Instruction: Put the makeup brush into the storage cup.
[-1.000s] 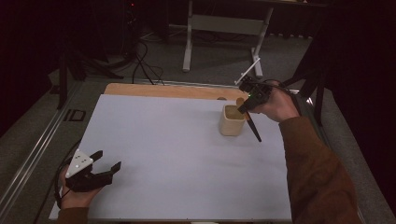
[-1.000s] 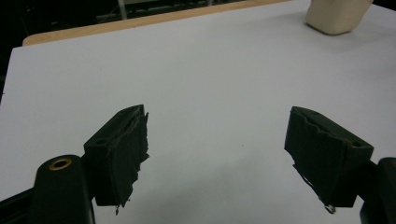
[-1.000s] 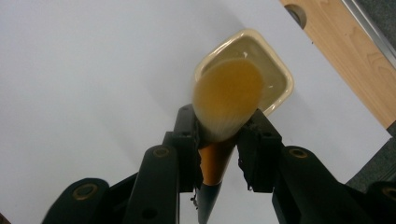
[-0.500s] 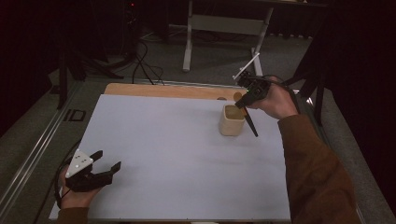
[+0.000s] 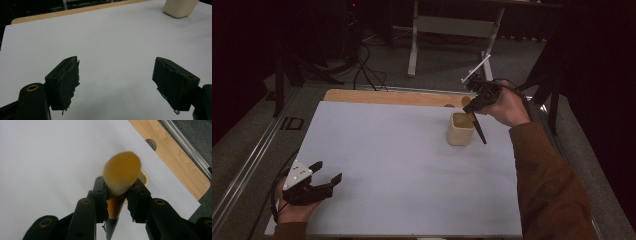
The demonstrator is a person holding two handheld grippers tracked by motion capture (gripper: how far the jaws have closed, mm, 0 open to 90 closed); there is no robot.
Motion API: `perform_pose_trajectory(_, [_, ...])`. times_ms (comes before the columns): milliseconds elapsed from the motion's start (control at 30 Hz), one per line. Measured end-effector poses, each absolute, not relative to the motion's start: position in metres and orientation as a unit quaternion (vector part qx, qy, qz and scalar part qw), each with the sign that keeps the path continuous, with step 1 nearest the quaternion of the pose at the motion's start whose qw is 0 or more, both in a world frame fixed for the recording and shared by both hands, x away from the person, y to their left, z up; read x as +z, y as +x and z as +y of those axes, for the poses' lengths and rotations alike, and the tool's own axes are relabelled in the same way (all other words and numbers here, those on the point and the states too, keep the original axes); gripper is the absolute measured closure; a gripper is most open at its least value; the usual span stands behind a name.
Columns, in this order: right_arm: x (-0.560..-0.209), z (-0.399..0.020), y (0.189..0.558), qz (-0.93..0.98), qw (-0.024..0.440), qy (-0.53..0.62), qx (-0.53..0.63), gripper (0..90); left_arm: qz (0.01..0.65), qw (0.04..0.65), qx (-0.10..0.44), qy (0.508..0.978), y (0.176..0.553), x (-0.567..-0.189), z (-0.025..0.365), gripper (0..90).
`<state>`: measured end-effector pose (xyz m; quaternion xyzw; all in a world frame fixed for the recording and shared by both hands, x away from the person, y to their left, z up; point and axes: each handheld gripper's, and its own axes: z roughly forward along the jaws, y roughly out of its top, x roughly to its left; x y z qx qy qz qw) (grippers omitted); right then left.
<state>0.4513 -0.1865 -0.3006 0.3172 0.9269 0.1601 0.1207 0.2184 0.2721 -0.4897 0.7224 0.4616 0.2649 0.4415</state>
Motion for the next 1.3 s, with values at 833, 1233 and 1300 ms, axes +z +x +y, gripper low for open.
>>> perform_pose_trajectory(833, [-0.291,-0.179,0.455,0.924,0.137,0.315,0.168,69.8,0.462,0.443,0.264,0.722,0.219,-0.49,0.272,21.5])
perform_pose_trajectory(1233, [-0.289,-0.179,0.459,0.92,0.148,0.318,0.177,69.8,0.462,0.442,0.264,0.722,0.219,-0.49,0.272,21.5])
perform_pose_trajectory(1300, [-0.289,-0.179,0.46,0.919,0.147,0.32,0.177,69.7,0.462,0.442,0.264,0.722,0.219,-0.49,0.272,21.5])
